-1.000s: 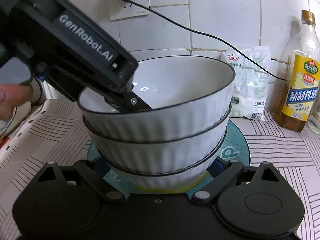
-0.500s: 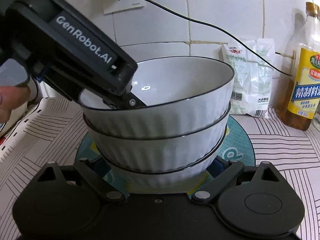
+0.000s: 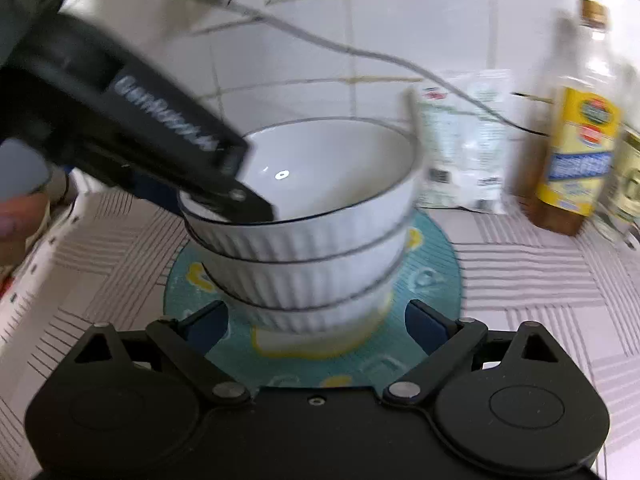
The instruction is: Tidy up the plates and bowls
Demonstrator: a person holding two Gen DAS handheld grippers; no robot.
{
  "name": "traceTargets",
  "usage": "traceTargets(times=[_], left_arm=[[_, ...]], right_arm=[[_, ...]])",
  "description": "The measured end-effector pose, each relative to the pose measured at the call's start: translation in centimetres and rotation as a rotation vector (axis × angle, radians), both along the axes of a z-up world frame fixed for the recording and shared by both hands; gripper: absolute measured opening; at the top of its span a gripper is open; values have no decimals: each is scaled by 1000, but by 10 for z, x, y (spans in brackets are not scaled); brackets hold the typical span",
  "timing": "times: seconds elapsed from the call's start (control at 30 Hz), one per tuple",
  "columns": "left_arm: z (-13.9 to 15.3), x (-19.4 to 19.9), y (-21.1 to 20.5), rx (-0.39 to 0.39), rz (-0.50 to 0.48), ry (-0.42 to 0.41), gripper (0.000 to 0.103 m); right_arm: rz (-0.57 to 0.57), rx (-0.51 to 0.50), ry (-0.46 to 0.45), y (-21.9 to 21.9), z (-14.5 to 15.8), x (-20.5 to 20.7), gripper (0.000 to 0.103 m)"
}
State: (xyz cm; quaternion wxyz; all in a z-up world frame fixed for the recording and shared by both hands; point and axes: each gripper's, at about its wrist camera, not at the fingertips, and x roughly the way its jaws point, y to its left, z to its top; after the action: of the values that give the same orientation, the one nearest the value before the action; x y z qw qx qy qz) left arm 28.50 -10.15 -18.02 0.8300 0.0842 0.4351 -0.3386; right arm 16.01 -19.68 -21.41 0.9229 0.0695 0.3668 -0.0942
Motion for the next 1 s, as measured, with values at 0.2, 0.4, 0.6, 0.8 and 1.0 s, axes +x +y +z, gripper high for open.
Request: traceTargets(times=[0.2,0.4,0.6,0.8,1.0], left_arm=[[32,-30,28,-34,17,-54,66],[62,-52,57,-117,94,-90,72],[85,-85,79,-103,152,-141,80],[100,-124,91,-51,175,-146,88],[111,-156,101,-23,210,-150,100]], right_arm=[[-10,-30,34,7,16,-29,98],[-29,-69,108,5,26,-45,98],[-55,-86,135,3,51,-63,98],[-81,-89,153,11,89,-82,98],[-134,-154,221,19,121,-99,98]])
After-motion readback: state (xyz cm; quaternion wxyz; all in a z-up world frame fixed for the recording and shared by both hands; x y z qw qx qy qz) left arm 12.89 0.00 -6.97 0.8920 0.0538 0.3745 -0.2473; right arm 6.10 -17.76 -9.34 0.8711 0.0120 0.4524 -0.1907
